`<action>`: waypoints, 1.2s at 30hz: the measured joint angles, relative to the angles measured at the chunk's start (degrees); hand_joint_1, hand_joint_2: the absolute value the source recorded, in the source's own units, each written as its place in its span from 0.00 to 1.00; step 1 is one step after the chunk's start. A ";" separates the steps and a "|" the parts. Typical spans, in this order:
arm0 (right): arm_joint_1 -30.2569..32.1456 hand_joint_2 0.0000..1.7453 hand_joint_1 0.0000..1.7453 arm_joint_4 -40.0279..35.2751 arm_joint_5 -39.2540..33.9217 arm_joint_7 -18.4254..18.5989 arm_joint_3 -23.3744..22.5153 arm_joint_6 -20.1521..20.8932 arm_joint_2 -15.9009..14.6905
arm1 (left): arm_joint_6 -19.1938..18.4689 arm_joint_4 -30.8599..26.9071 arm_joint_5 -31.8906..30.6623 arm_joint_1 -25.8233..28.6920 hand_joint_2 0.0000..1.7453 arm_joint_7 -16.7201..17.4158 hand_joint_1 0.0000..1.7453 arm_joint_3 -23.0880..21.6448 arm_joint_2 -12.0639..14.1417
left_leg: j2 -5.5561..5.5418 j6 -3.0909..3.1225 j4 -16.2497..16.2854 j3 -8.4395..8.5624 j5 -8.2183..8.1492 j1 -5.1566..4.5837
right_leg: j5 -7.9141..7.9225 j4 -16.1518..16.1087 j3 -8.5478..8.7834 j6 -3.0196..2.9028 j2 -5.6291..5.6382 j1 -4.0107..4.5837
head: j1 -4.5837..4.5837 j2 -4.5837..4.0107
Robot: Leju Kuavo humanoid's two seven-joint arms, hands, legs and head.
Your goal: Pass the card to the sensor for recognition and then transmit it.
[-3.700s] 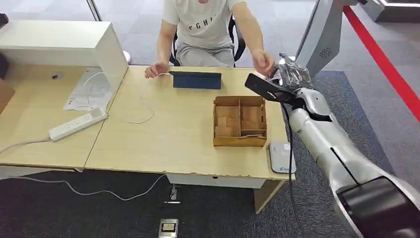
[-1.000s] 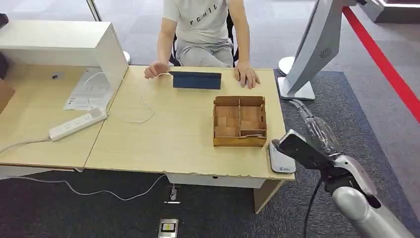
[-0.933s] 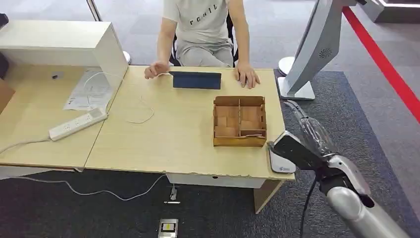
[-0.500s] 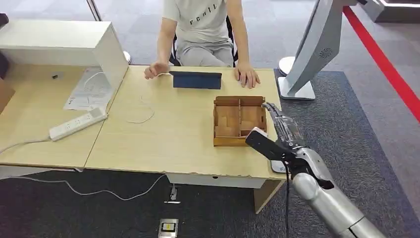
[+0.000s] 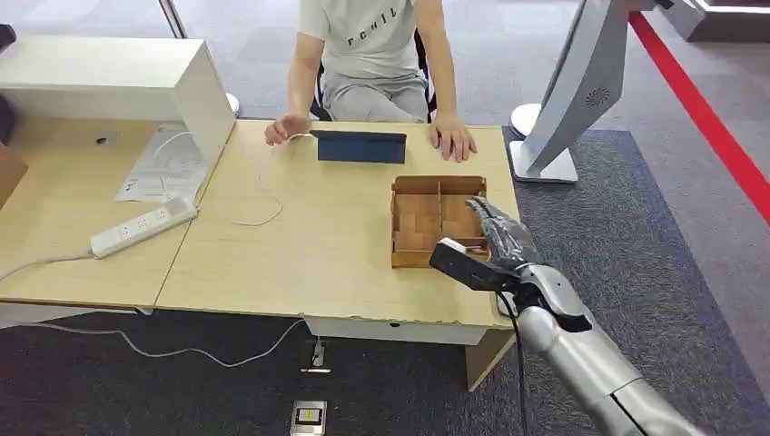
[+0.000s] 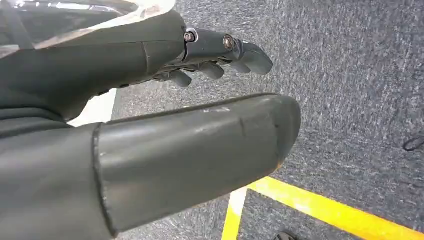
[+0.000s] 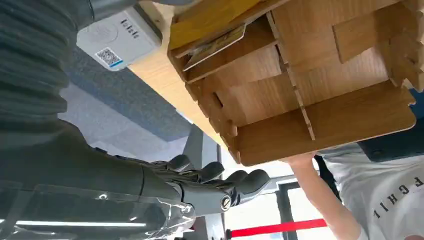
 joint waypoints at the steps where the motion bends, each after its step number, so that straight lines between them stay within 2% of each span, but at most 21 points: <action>1: -0.20 1.00 0.00 0.04 0.55 0.02 -0.09 0.35 -0.07 | 0.00 0.00 0.00 0.02 0.00 0.02 0.00 0.00 -0.02 | 0.00 0.00 0.00 0.00 0.00 0.00 | 0.00 0.00 0.00 0.00 0.00 0.00 | 0.00 0.00; 12: -1.96 1.00 0.00 0.88 6.17 -0.24 -0.98 3.06 -1.90 | 0.04 0.00 0.26 0.06 0.00 0.04 0.00 0.07 -0.02 | -0.01 0.00 0.01 0.01 0.00 0.00 | 0.01 -0.01 0.01 0.00 0.00 0.00 | 0.00 0.00; 19: -2.60 1.00 0.00 0.83 6.84 -0.39 -1.53 5.53 -3.32 | 0.17 0.00 0.44 0.11 0.00 0.46 0.00 0.11 0.00 | 0.03 0.00 0.01 0.01 0.00 -0.01 | 0.01 -0.01 0.00 0.00 0.01 -0.01 | 0.00 0.00; 26: -2.43 1.00 0.00 0.94 6.65 -0.70 -1.29 5.99 -3.02 | 0.17 0.00 0.50 0.09 0.00 0.00 0.00 0.11 0.00 | 0.02 0.00 0.00 0.00 0.00 0.00 | 0.01 0.00 0.00 0.00 0.01 0.01 | 0.00 0.00; 36: -2.42 1.00 0.00 2.54 6.12 -1.86 -0.20 5.75 -0.55 | 0.33 0.00 0.54 0.06 0.00 0.00 0.00 0.11 0.00 | 0.02 0.00 0.00 0.00 0.00 0.00 | 0.01 0.00 0.01 0.00 0.01 0.00 | 0.00 0.00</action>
